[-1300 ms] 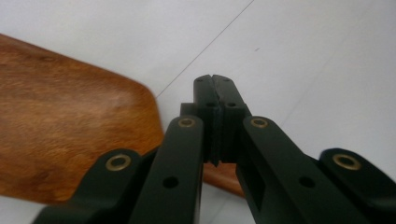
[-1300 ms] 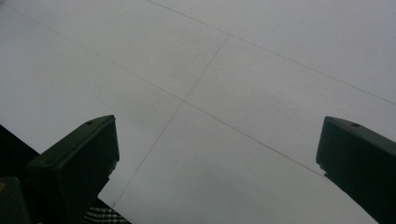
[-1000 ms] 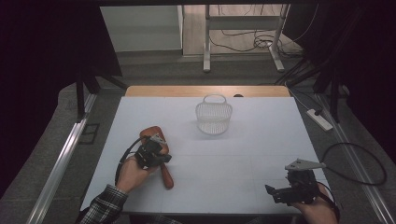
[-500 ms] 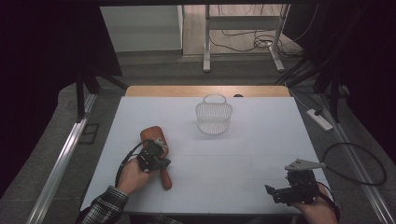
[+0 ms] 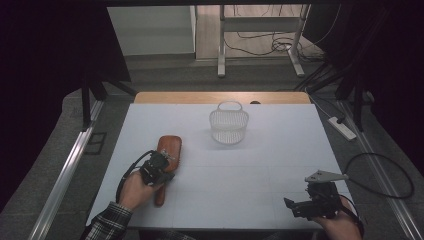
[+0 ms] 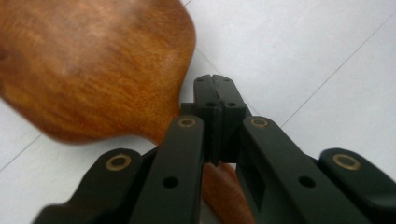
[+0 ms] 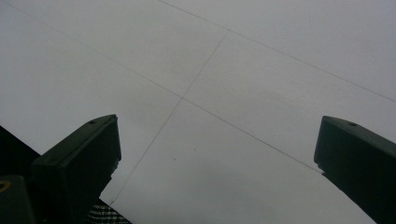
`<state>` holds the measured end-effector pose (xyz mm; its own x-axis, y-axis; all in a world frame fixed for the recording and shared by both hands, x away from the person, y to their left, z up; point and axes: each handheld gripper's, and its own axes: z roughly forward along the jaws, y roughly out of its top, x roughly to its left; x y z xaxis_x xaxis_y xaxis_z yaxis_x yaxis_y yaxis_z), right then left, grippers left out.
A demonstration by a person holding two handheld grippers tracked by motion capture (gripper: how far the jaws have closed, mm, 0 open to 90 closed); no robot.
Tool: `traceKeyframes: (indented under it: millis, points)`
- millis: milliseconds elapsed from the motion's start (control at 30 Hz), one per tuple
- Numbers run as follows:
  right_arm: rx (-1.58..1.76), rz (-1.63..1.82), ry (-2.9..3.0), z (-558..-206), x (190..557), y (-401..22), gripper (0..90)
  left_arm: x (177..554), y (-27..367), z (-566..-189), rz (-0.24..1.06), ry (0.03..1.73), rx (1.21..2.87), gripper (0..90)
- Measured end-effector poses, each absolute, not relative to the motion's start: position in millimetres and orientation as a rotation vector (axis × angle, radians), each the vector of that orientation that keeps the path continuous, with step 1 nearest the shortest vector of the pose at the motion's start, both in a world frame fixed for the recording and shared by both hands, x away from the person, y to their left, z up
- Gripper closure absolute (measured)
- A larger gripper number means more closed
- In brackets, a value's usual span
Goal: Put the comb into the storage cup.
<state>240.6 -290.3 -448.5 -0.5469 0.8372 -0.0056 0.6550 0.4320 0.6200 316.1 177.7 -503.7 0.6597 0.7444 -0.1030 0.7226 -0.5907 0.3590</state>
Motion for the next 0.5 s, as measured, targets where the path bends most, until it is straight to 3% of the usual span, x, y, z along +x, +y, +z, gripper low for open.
traceKeyframes:
  millis: [500]
  points:
    - [1.292, 0.816, 2.377, -448.7, 241.3, -290.4, 0.9, 315.5, 200.9, -502.8, 0.052, 1.212, 2.503, 89.3]
